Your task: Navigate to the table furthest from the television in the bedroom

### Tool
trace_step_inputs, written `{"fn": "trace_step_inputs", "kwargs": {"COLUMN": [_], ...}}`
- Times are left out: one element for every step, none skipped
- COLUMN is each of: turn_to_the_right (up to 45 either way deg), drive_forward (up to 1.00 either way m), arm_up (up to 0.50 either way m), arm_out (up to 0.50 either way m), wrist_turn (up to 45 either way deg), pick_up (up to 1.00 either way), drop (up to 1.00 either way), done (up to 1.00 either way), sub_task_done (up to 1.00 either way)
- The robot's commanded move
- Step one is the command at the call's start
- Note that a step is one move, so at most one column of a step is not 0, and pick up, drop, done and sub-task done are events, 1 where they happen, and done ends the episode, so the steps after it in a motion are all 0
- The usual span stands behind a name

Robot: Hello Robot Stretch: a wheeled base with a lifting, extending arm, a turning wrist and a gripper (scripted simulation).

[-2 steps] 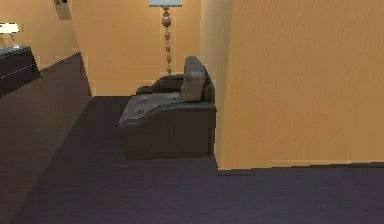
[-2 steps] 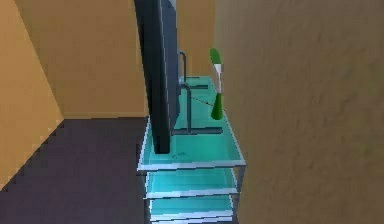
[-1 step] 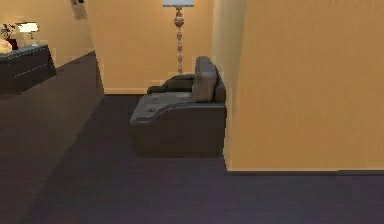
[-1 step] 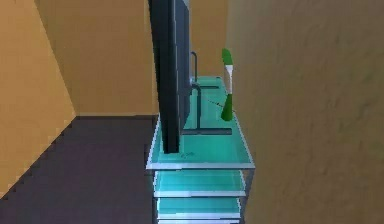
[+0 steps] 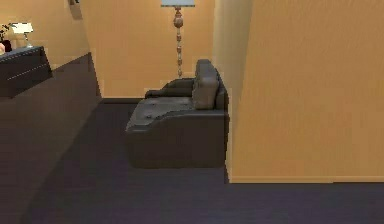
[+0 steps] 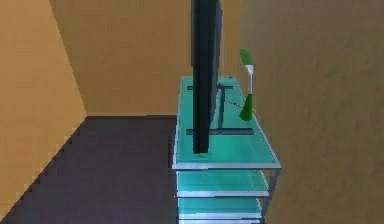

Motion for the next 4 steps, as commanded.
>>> {"fn": "trace_step_inputs", "kwargs": {"turn_to_the_right": [45.0,27.0,0.0,-45.0], "drive_forward": [0.00,0.00,0.15,0.00], "arm_up": [0.00,0.00,0.00,0.00], "arm_out": [0.00,0.00,0.00,0.00], "wrist_turn": [0.0,0.0,0.0,0.0], "pick_up": [0.00,0.00,0.00,0.00], "drop": [0.00,0.00,0.00,0.00], "done": [0.00,0.00,0.00,0.00], "sub_task_done": [0.00,0.00,0.00,0.00]}}
